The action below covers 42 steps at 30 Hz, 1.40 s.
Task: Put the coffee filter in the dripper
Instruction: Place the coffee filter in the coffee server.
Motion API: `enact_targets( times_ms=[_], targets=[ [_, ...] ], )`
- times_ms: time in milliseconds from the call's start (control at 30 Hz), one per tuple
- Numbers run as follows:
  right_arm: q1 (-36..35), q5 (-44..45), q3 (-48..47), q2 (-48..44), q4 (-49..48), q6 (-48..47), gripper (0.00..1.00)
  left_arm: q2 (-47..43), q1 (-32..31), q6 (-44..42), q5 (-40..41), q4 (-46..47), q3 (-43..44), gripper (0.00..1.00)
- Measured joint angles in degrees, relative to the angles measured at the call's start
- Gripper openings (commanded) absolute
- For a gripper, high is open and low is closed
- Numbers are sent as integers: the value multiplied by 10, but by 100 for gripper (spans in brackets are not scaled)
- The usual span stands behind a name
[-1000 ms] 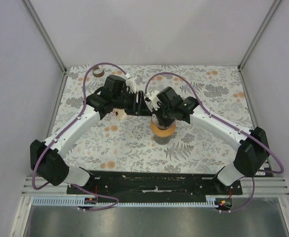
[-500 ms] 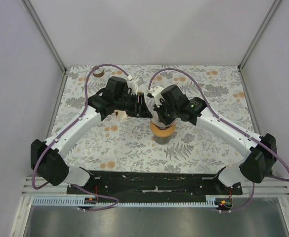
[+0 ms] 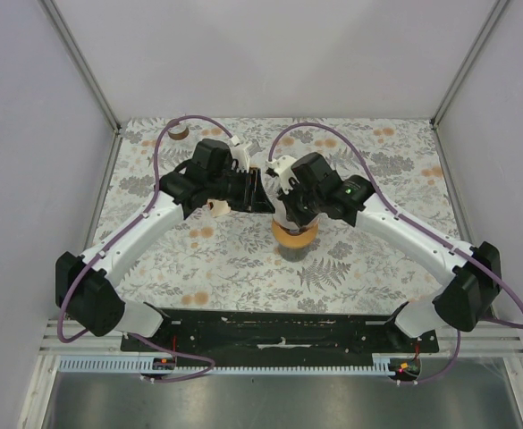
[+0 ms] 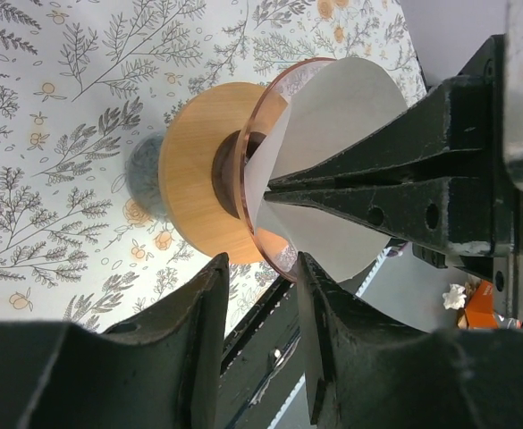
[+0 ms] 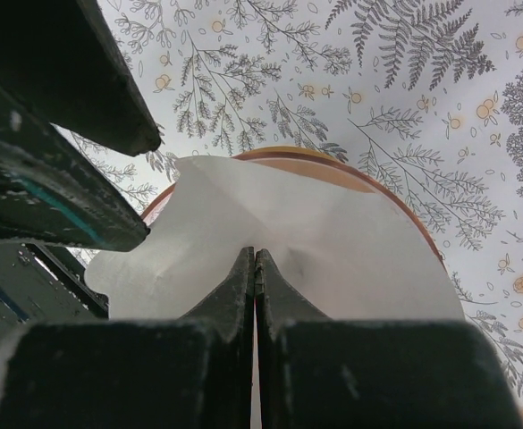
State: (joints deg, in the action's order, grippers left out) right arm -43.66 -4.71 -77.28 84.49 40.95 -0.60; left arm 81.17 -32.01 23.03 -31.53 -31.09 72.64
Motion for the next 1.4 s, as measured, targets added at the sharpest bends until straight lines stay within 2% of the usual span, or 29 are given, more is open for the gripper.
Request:
enact_targets(
  times_ms=[67, 167, 367, 467, 600, 733, 900, 1100, 1400],
  targets=[
    [0, -2, -7, 0, 5, 0, 0, 0, -1, -2, 2, 0, 0, 42],
    [0, -5, -25, 0, 8, -1, 15, 0, -4, -5, 10, 0, 0, 42],
    [2, -4, -38, -22, 9, -8, 28, 0, -6, -10, 14, 0, 0, 42],
    [6, -2, -38, -38, 13, -9, 43, 0, -6, -13, 15, -1, 0, 42],
    [9, 21, -37, -67, 16, -2, 55, 0, -6, -15, 15, -1, 0, 42],
    [9, 67, -26, -114, 12, 14, 60, 0, -6, -15, 16, -1, 0, 42],
    [20, 124, 1, -148, 4, 32, 59, 0, -6, -16, 16, -1, 0, 42],
    [49, 126, 55, -111, -11, 43, 59, 0, -6, -16, 20, -1, 0, 42],
    [56, 106, 104, -95, -47, 53, 60, 6, -6, -19, 35, -1, 0, 42]
  ],
)
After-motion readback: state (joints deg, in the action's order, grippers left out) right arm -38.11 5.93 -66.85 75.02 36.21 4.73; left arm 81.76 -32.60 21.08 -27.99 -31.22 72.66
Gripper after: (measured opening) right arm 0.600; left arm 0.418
